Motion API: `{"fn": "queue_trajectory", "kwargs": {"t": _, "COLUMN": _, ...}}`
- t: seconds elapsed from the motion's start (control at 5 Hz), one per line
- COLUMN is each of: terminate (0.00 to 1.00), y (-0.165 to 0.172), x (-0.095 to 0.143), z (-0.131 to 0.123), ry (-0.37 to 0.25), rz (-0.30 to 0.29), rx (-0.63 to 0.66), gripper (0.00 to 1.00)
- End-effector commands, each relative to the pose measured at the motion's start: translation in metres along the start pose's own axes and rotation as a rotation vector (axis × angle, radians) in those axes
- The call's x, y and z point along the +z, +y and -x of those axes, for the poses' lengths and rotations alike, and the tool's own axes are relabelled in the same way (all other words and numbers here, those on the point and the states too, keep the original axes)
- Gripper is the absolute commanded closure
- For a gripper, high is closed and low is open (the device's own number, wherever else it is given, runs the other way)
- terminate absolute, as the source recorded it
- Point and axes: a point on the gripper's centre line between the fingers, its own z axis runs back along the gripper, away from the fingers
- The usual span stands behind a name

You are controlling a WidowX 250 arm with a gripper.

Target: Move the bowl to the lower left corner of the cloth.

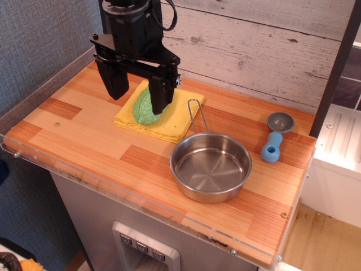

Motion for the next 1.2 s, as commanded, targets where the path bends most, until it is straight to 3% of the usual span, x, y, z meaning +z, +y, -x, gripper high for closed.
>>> {"fn": "queue_trajectory", "kwargs": {"t": 0.0, "terminate": 0.00, "y": 0.000, "x": 0.000, "z": 0.000, "ry": 0.000, "rz": 0.000, "rx": 0.000, "gripper": 0.00}}
{"fn": "queue_trajectory", "kwargs": {"t": 0.4, "terminate": 0.00, "y": -0.076, "x": -0.001, "z": -0.001, "ry": -0.079, "rz": 0.080, "rx": -0.169, "gripper": 0.00}}
{"fn": "queue_trajectory", "kwargs": {"t": 0.6, "terminate": 0.00, "y": -0.109, "x": -0.008, "z": 0.004, "ry": -0.066, "rz": 0.095, "rx": -0.262, "gripper": 0.00}}
{"fn": "queue_trajectory", "kwargs": {"t": 1.0, "terminate": 0.00, "y": -0.130, "x": -0.043, "z": 0.000, "ry": 0.001, "rz": 0.093, "rx": -0.290, "gripper": 0.00}}
